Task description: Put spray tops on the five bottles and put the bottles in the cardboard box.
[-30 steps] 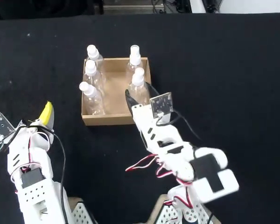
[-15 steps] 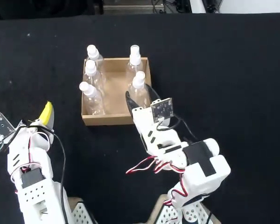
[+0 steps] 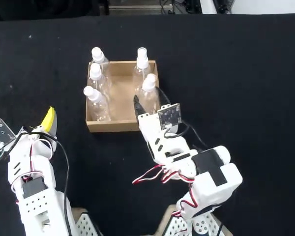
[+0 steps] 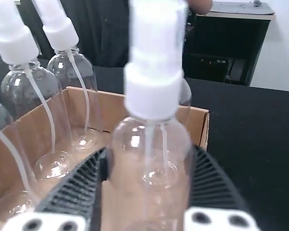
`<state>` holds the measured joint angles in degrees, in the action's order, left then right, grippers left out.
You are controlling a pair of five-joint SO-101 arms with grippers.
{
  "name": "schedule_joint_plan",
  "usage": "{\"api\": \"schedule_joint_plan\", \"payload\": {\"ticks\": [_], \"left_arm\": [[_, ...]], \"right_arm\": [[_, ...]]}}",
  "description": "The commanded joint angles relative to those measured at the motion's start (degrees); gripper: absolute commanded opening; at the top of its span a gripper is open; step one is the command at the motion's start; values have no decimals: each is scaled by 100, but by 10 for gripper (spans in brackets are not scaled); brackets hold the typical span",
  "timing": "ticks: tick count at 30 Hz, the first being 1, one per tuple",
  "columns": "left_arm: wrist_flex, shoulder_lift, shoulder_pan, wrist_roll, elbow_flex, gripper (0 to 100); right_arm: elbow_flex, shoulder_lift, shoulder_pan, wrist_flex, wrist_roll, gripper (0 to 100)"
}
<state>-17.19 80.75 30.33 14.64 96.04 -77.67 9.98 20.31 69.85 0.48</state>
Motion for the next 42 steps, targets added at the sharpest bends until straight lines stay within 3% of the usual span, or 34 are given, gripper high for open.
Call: {"api": "schedule_joint_plan", "payload": {"ticks": [1,19,42], "left_arm": [[158,97,-4,18,75,349],[158,97,-4,9,75,349],[158,97,4,9,92,349]], "right_arm": [[251,-31,123,167,18,181],[-13,-31,123,633,18,184],[-13,22,273,431,18,185]]}}
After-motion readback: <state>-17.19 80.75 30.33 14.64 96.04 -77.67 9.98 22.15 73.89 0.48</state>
